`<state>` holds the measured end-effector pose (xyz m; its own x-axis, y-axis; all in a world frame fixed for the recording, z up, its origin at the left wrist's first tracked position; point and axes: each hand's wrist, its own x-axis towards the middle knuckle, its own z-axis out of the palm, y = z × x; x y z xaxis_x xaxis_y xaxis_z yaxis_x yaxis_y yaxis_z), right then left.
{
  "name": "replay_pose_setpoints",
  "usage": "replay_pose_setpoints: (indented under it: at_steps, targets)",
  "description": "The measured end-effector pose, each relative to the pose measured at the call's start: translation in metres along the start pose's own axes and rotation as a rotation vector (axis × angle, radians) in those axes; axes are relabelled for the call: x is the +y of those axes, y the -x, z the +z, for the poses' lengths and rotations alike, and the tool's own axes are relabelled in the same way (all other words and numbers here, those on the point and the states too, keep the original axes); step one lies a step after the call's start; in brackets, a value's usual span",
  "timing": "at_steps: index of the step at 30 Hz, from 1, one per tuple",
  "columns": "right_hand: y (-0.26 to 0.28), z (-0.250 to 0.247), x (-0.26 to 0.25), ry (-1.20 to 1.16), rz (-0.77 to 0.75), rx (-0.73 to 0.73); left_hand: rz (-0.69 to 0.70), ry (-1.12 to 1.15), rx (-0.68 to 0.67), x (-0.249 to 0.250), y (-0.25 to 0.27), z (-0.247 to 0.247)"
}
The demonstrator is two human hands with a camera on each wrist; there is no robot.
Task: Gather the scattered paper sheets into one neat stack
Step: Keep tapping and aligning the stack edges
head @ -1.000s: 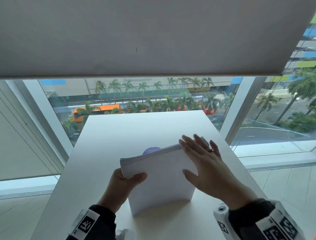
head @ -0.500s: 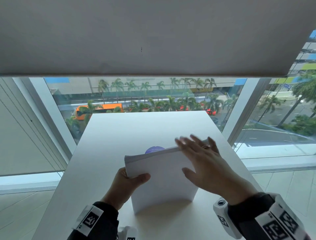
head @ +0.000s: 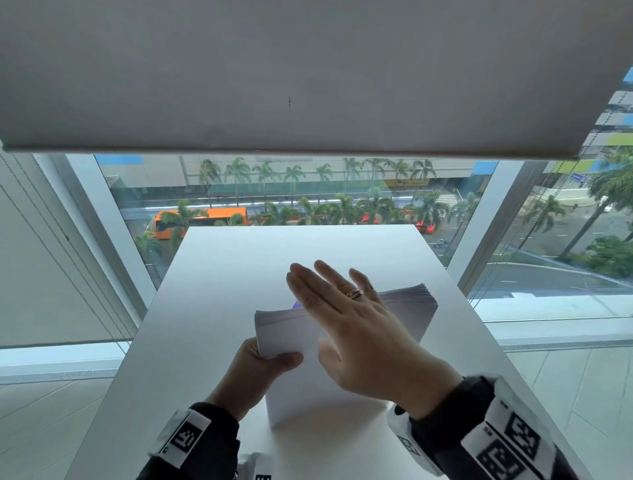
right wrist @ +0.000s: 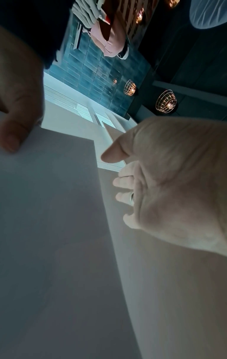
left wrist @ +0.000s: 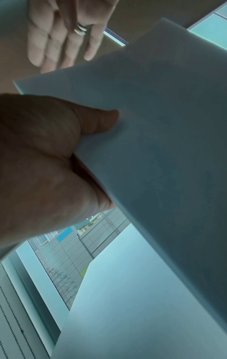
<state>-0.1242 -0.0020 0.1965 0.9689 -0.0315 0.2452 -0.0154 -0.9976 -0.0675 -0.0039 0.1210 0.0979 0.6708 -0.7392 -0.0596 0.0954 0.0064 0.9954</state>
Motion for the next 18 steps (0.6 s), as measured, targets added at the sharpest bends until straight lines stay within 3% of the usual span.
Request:
replay_pose_setpoints:
  at_steps: [3, 7, 9, 13, 18]
  targets:
    - [0.001, -0.003, 0.010, 0.030, 0.122, -0.188, -0.012, 0.010, 0.002, -0.001, -0.001, 0.000]
    - [0.015, -0.019, 0.051, 0.046, 0.371, -0.199, -0.013, 0.002, 0.002, 0.000, 0.000, 0.001]
    - [0.021, -0.030, 0.064, 0.079, 0.438, -0.300, -0.015, -0.012, 0.024, -0.001, 0.000, 0.002]
    - [0.018, -0.033, 0.058, 0.075, 0.380, -0.392, 0.004, 0.018, 0.103, -0.003, 0.000, 0.009]
    - [0.005, -0.026, 0.041, -0.084, 0.332, -0.276, 0.075, -0.064, 0.069, 0.007, 0.000, 0.022]
